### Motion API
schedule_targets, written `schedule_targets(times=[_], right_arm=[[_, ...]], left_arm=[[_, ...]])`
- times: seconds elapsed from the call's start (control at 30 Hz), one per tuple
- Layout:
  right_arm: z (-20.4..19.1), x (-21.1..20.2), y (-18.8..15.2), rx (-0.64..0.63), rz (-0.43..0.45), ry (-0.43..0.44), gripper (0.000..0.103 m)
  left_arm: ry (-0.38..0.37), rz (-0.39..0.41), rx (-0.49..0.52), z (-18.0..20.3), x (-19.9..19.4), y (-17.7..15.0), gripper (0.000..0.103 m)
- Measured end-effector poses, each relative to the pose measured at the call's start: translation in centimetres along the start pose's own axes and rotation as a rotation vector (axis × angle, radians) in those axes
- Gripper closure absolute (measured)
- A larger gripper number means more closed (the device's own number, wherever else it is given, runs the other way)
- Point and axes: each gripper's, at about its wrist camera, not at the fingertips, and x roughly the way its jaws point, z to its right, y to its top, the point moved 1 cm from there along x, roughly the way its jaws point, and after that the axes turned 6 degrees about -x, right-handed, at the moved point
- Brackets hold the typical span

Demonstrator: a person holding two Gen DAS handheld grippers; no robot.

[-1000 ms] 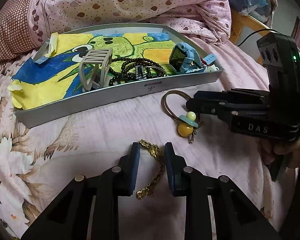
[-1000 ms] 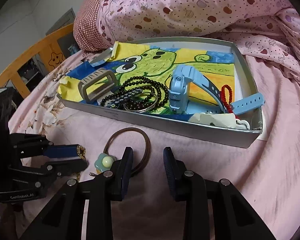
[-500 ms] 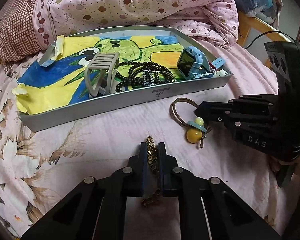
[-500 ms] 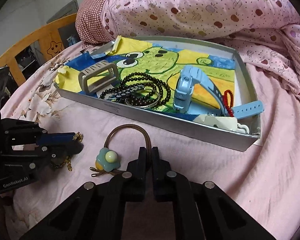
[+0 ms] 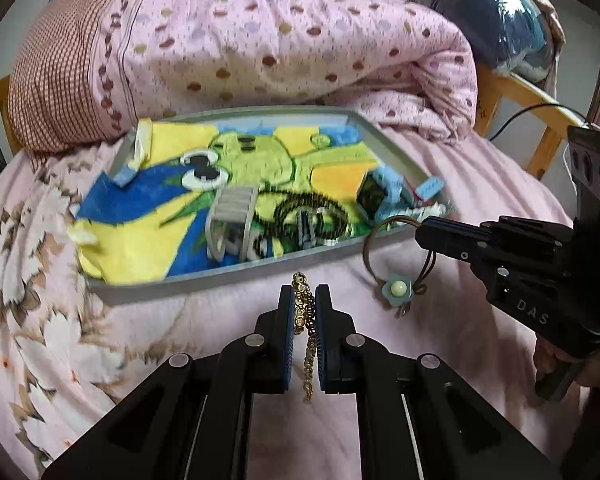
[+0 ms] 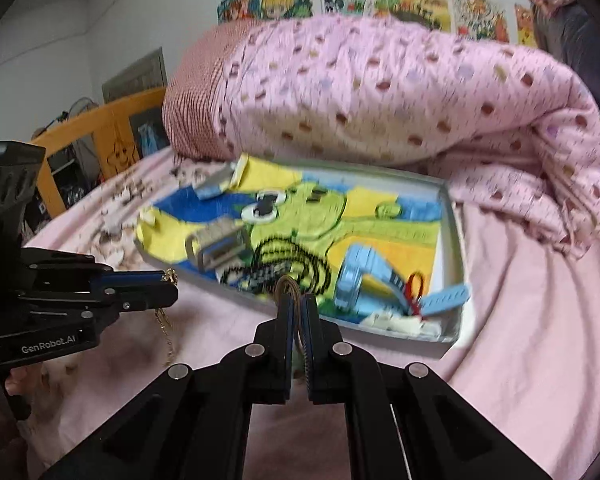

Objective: Organize jewelry
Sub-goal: 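Carry the gold chain and hair tie over the tray and lower them in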

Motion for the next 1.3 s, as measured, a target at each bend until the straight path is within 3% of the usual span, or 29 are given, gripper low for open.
schedule_targets(times=[0.33, 0.53, 0.93, 1.3], right_arm=[[1.8, -2.4, 2.7, 0.037, 0.145, -0.028, 0.098], [4.8, -1.7, 3.4, 0.142, 0.183, -0.032, 0.098], [9.6, 1.1, 2.1, 0.281, 0.157, -0.088, 0.098], [11.2, 3.6, 1.1, 0.354, 0.116, -0.068, 0.098]], left_arm=[[-0.027, 0.07, 0.015, 1.5, -0.8, 3.6, 0.095], [-0.035, 0.096, -0.012, 1.5, 0.3, 6.2, 0.095], [0.007, 0.071, -0.071, 0.7, 5.1, 8.1, 0.096], [0.011, 0.028, -0.072, 0.8, 8.2, 7.8, 0.095]])
